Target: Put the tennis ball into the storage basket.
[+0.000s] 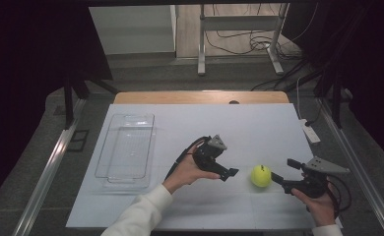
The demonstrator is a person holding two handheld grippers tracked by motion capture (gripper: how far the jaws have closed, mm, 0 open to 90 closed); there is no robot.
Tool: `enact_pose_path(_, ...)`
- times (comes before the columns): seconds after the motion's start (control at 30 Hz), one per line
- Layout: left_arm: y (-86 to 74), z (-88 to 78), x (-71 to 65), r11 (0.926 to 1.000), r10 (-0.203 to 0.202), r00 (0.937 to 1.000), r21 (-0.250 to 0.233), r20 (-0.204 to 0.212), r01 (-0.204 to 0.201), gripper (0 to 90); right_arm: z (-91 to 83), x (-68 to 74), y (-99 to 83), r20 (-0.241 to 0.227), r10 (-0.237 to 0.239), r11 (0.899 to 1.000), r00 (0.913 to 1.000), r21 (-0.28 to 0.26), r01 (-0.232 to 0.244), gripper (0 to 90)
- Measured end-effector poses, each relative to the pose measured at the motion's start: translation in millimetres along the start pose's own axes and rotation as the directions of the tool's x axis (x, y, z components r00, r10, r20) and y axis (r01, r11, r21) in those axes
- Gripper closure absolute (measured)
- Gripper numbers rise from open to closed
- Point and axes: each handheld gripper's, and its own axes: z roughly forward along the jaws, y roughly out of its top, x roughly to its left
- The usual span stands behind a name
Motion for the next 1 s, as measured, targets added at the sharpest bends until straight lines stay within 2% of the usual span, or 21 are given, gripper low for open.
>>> enact_pose_path(0.5, 9.2, 9.5, 2.1, 0.9999, 0.006, 0.9999, 0.013, 0.013, -0.006, 9.5, -0.7, -1.6, -0.6, 0.007, 0.007, 1.000, 1.0000, -0.001, -0.007, 11.0)
enact_pose_path(1.0, 23.4, 19.6, 0.1, 0.9970, 0.062, 0.9969, 0.042, 0.049, -0.064, 9.0, -0.7, -2.6, -1.5, 0.009, 0.012, 1.000, 0.9999, 0.002, -0.012, 11.1)
